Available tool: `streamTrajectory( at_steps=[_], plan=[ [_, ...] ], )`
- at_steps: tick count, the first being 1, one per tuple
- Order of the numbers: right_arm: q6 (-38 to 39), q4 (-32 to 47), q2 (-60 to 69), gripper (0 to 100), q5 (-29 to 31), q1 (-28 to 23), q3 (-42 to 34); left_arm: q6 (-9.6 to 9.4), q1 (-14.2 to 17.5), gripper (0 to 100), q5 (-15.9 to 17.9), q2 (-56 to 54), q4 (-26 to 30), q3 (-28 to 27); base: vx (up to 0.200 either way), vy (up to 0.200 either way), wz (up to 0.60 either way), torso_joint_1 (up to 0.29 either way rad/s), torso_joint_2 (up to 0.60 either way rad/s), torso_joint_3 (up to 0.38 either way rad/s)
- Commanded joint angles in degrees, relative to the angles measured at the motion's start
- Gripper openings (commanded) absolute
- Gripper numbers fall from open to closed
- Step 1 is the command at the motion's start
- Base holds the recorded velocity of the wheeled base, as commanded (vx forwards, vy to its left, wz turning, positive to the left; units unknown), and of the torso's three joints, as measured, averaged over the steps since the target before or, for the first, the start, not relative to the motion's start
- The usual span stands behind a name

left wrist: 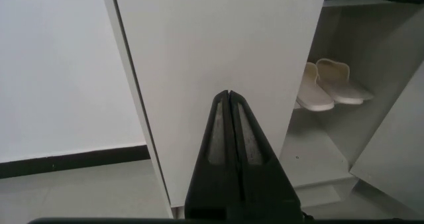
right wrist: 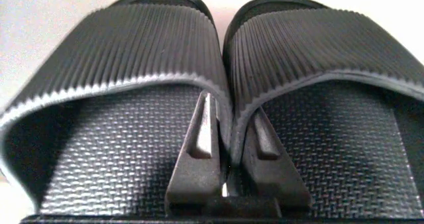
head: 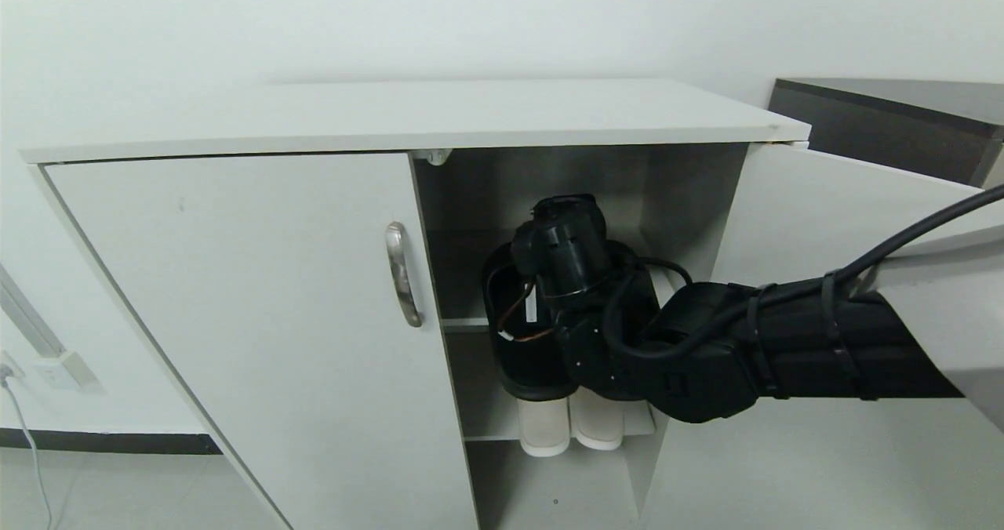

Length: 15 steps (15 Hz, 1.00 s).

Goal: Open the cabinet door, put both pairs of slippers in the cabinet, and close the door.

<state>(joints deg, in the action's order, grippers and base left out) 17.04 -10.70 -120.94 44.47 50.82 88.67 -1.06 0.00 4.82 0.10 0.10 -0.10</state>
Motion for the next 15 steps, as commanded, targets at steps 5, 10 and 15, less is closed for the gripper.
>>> streamTrajectory(
  at_steps=[5, 10, 15],
  plan=[
    [1.1, 11.0, -7.8, 0, -0.3, -2.7, 18.5, 0.09, 0.0, 0, 0.0, 0.0, 0.0, 0.0, 0.000, 0.000, 0.00, 0.000, 0.00, 0.000],
    [1.1, 14.0, -12.6, 0, -0.3, -4.9, 25.9, 0.01, 0.0, 0, -0.1, 0.0, 0.0, 0.0, 0.000, 0.000, 0.00, 0.000, 0.00, 0.000],
    [1.1, 14.4, -13.2, 0, -0.3, -5.6, 25.9, 0.01, 0.0, 0, -0.1, 0.0, 0.0, 0.0, 0.000, 0.000, 0.00, 0.000, 0.00, 0.000]
  ],
)
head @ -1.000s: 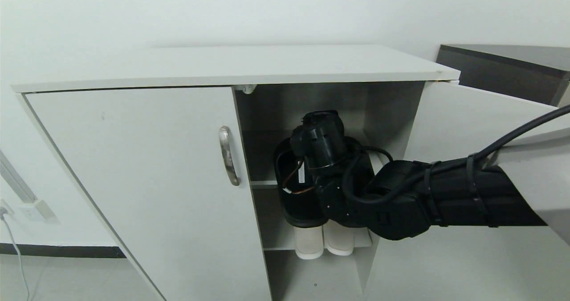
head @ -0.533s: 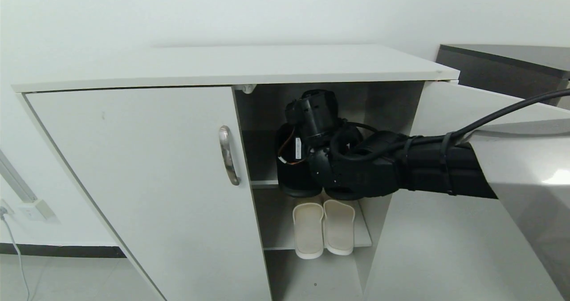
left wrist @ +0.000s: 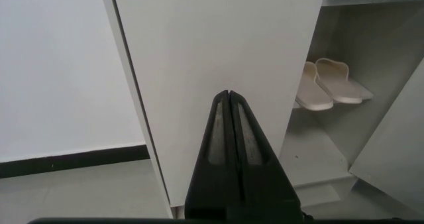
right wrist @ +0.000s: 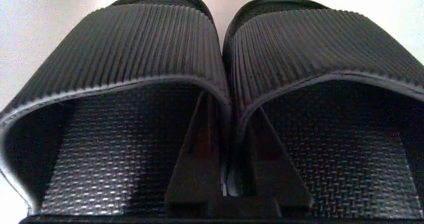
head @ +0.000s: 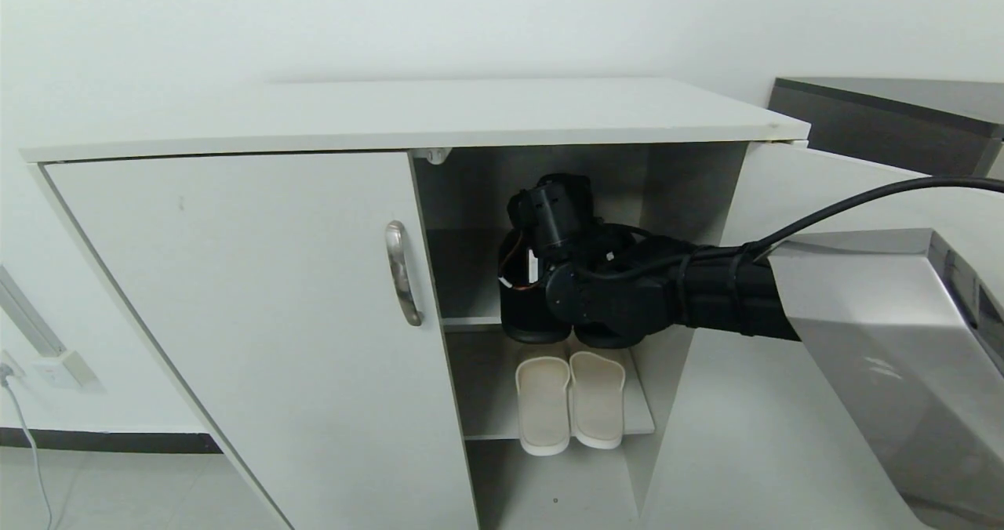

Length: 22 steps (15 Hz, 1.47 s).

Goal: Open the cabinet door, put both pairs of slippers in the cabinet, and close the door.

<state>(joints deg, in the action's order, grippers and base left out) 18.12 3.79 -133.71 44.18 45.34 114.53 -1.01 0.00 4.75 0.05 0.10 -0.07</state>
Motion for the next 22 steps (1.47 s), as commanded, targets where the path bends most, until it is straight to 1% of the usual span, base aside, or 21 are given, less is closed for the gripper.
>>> streamTrajectory(
  at_steps=[1, 2, 8, 11, 16, 18, 22],
  plan=[
    [0.0, -0.1, -0.8, 0, 0.0, -0.2, 0.1, 0.05, 0.0, 0, 0.0, 0.0, 0.0, 0.0, 0.000, 0.000, 0.00, 0.000, 0.00, 0.000],
    [0.0, 0.0, -0.8, 100, 0.0, -0.2, 0.1, -0.04, 0.0, 0, 0.0, 0.0, 0.0, 0.0, 0.000, 0.000, 0.00, 0.000, 0.00, 0.000],
    [0.1, 0.0, 0.1, 100, 0.4, 0.1, 0.1, 0.05, 0.0, 0, 0.0, 0.0, 0.0, 0.0, 0.000, 0.000, 0.00, 0.000, 0.00, 0.000],
    [0.3, -0.3, 1.2, 100, 0.4, 0.2, -1.4, 0.05, 0.0, 0, -0.1, 0.0, 0.0, 0.0, 0.000, 0.000, 0.00, 0.000, 0.00, 0.000],
    [2.7, -0.4, 5.6, 100, 0.4, 1.4, -8.0, 0.05, 0.0, 0, -0.8, 0.0, 0.0, 0.0, 0.000, 0.000, 0.00, 0.000, 0.00, 0.000],
    [3.1, -1.0, 9.9, 100, 0.1, 3.1, -13.5, 0.05, 0.0, 0, -0.8, 0.0, 0.0, 0.0, 0.000, 0.000, 0.00, 0.000, 0.00, 0.000],
    [3.0, -6.3, 15.1, 100, -0.1, 5.4, -22.3, 0.05, 0.0, 0, -0.8, 0.0, -0.1, 0.0, 0.000, 0.000, 0.00, 0.000, 0.00, 0.000]
  ],
)
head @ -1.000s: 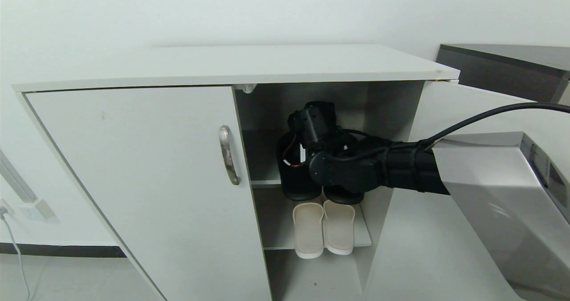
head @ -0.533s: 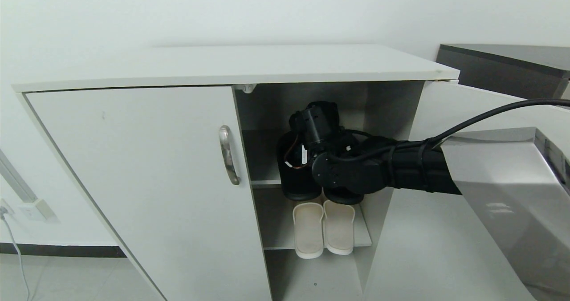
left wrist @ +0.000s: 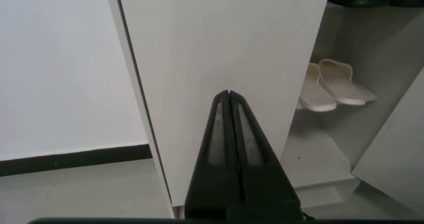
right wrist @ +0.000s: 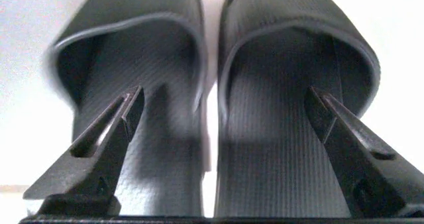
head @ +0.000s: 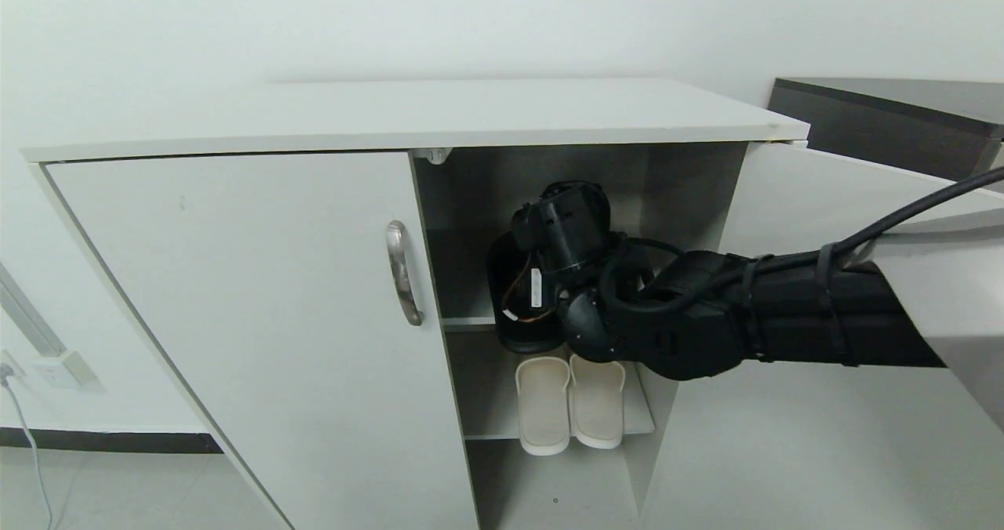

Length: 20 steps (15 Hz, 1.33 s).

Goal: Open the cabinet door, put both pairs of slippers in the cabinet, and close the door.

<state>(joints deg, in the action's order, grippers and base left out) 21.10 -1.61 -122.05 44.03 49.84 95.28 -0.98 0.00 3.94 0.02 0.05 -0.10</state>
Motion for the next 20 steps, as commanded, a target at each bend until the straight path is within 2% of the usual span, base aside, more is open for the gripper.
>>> streamTrajectory(
  at_steps=[1, 3, 7, 8, 14, 20],
  plan=[
    [0.0, -4.4, 6.2, 100, -0.3, 2.0, -8.7, 0.01, 0.0, 0, 0.0, 0.0, 0.0, 0.0, 0.000, 0.000, 0.00, 0.000, 0.00, 0.000],
    [-0.6, -9.5, 9.8, 100, -2.2, 3.4, -16.9, 0.01, 0.0, 0, 0.0, 0.0, 0.0, 0.0, 0.000, 0.000, 0.00, 0.000, 0.00, 0.000],
    [-1.2, -17.5, 14.6, 100, -6.6, 4.0, -28.4, 0.01, 0.0, 0, 0.1, 0.0, 0.0, 0.0, 0.000, 0.000, 0.00, 0.000, 0.00, 0.000],
    [-1.5, -20.9, 15.5, 0, -8.8, 4.0, -31.9, 0.10, 0.0, 0, 0.1, 0.0, 0.0, 0.0, 0.000, 0.000, 0.00, 0.000, 0.00, 0.000],
    [-7.6, -36.6, 15.0, 0, -14.8, 4.5, -43.7, 0.10, 0.0, 0, 0.0, 0.0, 0.0, 0.0, 0.000, 0.000, 0.00, 0.000, 0.00, 0.000],
    [-7.8, -37.3, 14.4, 0, -14.7, 6.1, -44.0, 0.62, 0.0, 0, 0.1, 0.1, 0.0, 0.0, 0.000, 0.000, 0.00, 0.000, 0.00, 0.000]
  ],
)
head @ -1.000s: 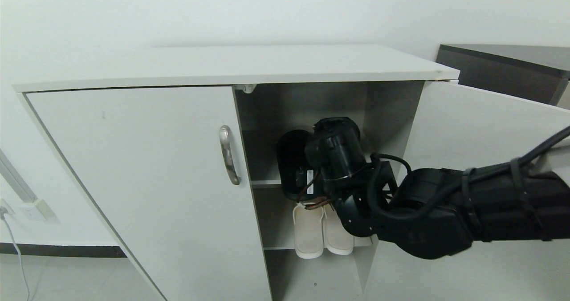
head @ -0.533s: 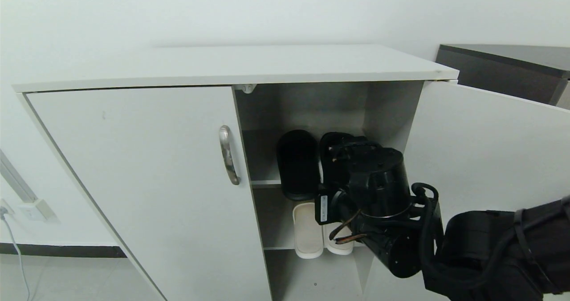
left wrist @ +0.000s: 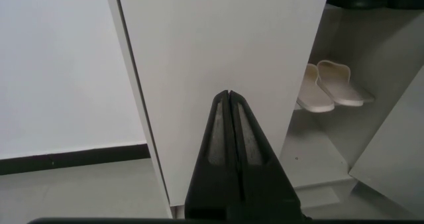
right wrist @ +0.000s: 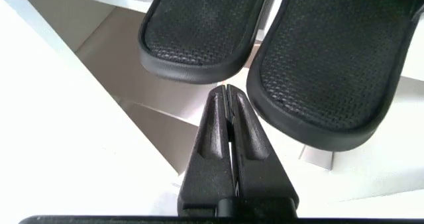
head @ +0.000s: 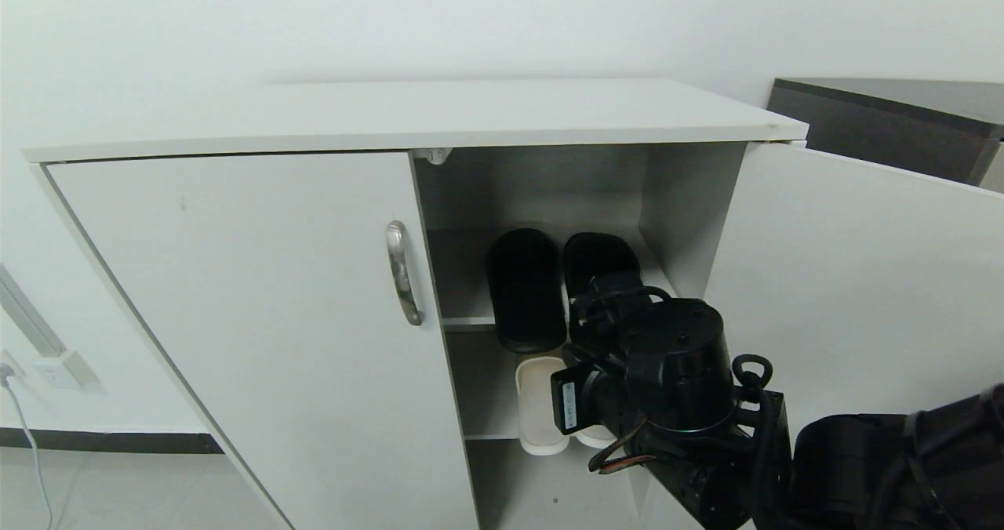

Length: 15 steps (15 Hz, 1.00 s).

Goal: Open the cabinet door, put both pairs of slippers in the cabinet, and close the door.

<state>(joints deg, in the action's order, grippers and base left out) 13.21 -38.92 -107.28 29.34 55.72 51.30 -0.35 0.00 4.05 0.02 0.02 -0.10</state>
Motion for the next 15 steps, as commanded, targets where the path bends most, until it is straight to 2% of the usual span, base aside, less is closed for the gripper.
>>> streamTrajectory(
  at_steps=[1, 2, 15],
  plan=[
    [0.1, 0.0, -0.4, 0, 0.1, 0.3, -0.1, 0.00, 0.0, 0, 0.0, 0.1, 0.0, 0.0, 0.000, 0.000, 0.00, 0.000, 0.00, 0.000],
    [0.1, 0.0, -0.4, 0, 0.1, 0.4, -0.1, 0.00, 0.0, 0, 0.0, 0.1, 0.0, 0.0, 0.000, 0.000, 0.00, 0.000, 0.00, 0.000],
    [0.1, 0.0, -0.4, 0, 0.2, 0.4, -1.2, 0.00, 0.0, 0, 0.0, 0.1, 0.0, -0.1, -0.200, 0.000, 0.00, -0.001, 0.00, 0.004]
  ],
)
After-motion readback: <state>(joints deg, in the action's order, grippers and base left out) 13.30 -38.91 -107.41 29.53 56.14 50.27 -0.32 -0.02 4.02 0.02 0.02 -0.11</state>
